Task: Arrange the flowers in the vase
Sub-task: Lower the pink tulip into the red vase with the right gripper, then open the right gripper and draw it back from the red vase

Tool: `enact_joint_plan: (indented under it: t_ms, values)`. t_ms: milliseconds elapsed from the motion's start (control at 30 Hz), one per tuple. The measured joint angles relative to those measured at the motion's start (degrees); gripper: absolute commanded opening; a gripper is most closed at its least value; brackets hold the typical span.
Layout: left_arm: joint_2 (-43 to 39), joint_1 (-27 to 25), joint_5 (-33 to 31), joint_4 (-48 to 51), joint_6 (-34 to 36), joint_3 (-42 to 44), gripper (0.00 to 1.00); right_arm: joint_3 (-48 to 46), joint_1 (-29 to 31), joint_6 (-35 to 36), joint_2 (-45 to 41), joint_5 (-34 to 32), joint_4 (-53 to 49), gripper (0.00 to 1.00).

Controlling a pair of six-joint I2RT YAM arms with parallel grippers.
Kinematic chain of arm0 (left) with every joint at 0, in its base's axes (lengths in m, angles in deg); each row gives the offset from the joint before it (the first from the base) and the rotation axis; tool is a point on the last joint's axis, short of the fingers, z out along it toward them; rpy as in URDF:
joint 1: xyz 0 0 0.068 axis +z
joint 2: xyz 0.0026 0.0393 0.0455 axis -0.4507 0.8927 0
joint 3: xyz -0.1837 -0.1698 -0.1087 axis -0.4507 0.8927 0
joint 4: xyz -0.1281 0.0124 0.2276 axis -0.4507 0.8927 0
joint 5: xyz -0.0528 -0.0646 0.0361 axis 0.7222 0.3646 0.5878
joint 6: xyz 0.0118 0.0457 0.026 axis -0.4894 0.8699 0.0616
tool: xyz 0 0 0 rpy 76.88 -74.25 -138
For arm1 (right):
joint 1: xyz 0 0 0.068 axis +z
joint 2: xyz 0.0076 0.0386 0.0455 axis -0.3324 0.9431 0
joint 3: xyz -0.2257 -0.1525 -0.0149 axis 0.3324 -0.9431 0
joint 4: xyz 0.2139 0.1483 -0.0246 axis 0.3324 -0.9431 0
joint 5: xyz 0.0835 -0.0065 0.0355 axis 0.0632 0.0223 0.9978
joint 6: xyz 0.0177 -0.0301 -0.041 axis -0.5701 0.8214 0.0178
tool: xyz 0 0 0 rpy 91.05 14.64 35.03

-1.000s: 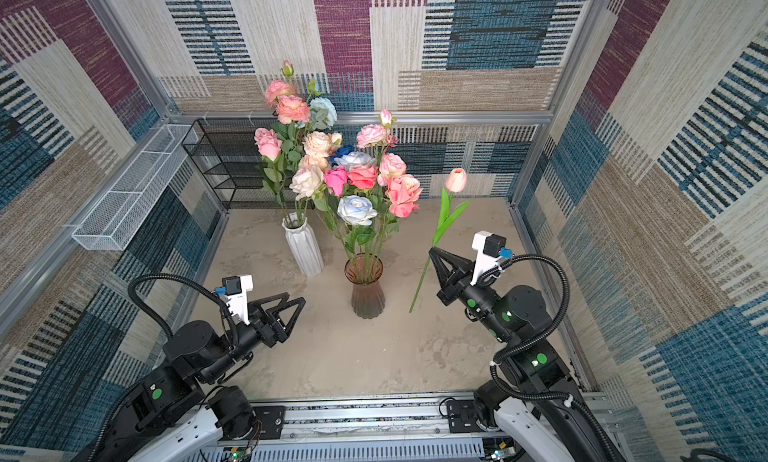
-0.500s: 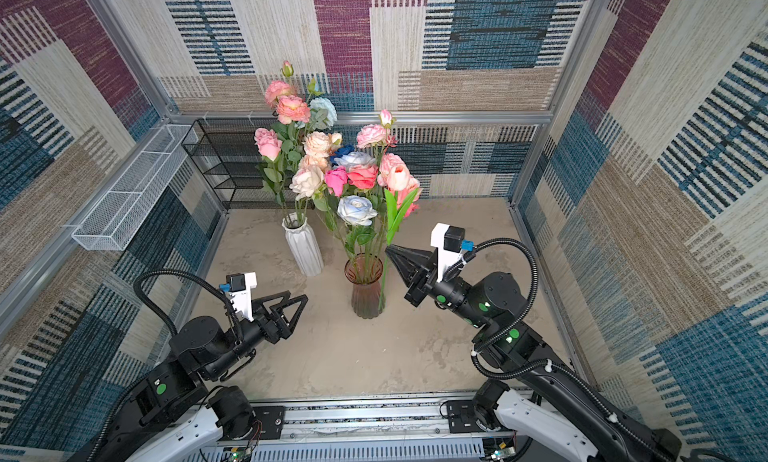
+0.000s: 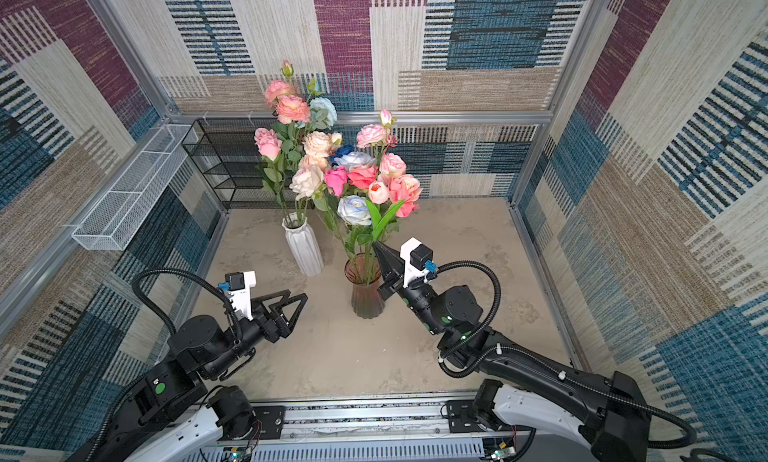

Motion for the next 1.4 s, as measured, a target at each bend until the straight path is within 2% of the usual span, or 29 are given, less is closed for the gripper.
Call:
enact_joint_plan:
  t_ms: [400,867,900,967,1000,1067,1300,1333,1400]
  values:
    - [1.1,0.0,1.2,-0.6,0.0,-0.1,0.86,-2.1,0.0,4.0,9.2,-5.6,12.9,0.0]
    - [2.4,0.0,1.7,-1.8,0.2,0.3,0.86,-1.7,0.0,5.3,16.3,-7.6,16.0,0.0]
    - [2.6,0.0,1.8,-1.8,0.2,0.3,0.86,-1.7,0.0,5.3,16.5,-7.6,15.6,0.09]
    - [2.8,0.0,2.2,-1.9,0.2,0.3,0.86,-1.7,0.0,5.2,16.3,-7.5,14.8,0.32]
    - [2.9,0.0,2.7,-2.0,0.2,0.3,0.86,-1.7,0.0,4.9,15.9,-7.4,14.2,0.4]
    - [2.9,0.0,3.0,-2.1,0.2,0.2,0.86,-1.7,0.0,4.2,14.5,-6.6,12.7,0.46]
    - [2.9,0.0,3.0,-2.1,0.2,0.2,0.87,-2.0,0.0,-1.0,8.9,-3.2,5.8,0.56]
    - [2.8,0.0,3.0,-2.1,0.2,0.2,0.88,-2.1,0.0,-2.3,7.8,-2.5,4.2,0.65]
    - [2.8,0.0,2.9,-2.1,0.2,0.0,0.89,-2.8,0.0,-4.7,5.6,-1.2,1.2,0.69]
